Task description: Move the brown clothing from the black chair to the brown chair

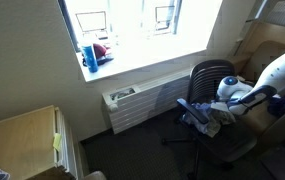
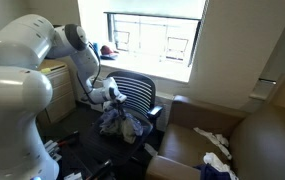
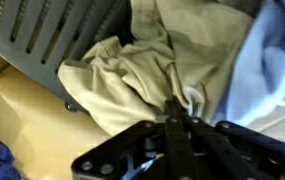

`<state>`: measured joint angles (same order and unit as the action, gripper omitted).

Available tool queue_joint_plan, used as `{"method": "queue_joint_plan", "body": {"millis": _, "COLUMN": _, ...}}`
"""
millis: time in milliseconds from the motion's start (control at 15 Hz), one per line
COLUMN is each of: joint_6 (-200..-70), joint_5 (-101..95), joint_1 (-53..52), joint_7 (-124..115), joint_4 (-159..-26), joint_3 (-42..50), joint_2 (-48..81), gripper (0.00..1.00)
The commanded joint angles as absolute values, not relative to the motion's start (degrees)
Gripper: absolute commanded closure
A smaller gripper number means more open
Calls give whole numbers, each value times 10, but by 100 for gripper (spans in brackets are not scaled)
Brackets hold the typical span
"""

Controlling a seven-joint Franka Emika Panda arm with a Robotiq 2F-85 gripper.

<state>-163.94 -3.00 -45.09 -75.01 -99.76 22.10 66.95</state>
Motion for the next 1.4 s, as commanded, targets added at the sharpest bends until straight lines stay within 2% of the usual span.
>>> {"method": "queue_joint_plan", "body": {"millis": 0, "joint_6": -1674, "joint_5": -39, "joint_1": -568, "joint_7": -817, "joint_4": -1080, "joint_3": 338, "joint_2": 590, "gripper": 100}}
{"method": "queue_joint_plan", "body": {"millis": 533, "joint_6": -1656, "joint_5": -10, "joint_1": -847, "joint_7": -980, "joint_4": -1210, "joint_3": 664, "joint_2": 498, "gripper": 100}}
{"method": "queue_joint_plan", "body": {"millis": 600, "joint_6": -1652, "joint_5": -11, "joint_1": -798, "joint_7": -954, "joint_4": -1153, "joint_3": 614, "joint_2": 532, "gripper": 100}}
{"method": "queue_joint_plan", "body": {"millis": 667, "joint_6": -1651, "joint_5": -8, "joint_1": -824, "joint_7": -962, "joint_4": -1170, "joint_3": 647, "joint_2": 523, "gripper": 100}}
{"method": "queue_joint_plan", "body": {"millis": 733, "joint_6": -1651, "joint_5": -7, "joint_1": -839, "joint_7": -965, "joint_4": -1184, "joint_3": 663, "joint_2": 513, "gripper": 75}}
{"method": "queue_joint_plan", "body": {"millis": 800, "joint_6": -1628, "joint_5": -5, "joint_1": -785, "joint_7": -918, "joint_4": -1173, "joint_3": 589, "joint_2": 462, "gripper": 73}}
{"method": "queue_joint_plan", "body": {"millis": 867, "joint_6": -1644, "joint_5": 4, "joint_1": -756, "joint_7": -916, "joint_4": -1163, "joint_3": 554, "joint_2": 471, "gripper": 68}}
{"method": "queue_joint_plan", "body": {"millis": 1333, "joint_6": -1531, "joint_5": 15, "joint_1": -479, "joint_7": -848, "joint_4": -1022, "joint_3": 263, "joint_2": 529, "gripper": 17}}
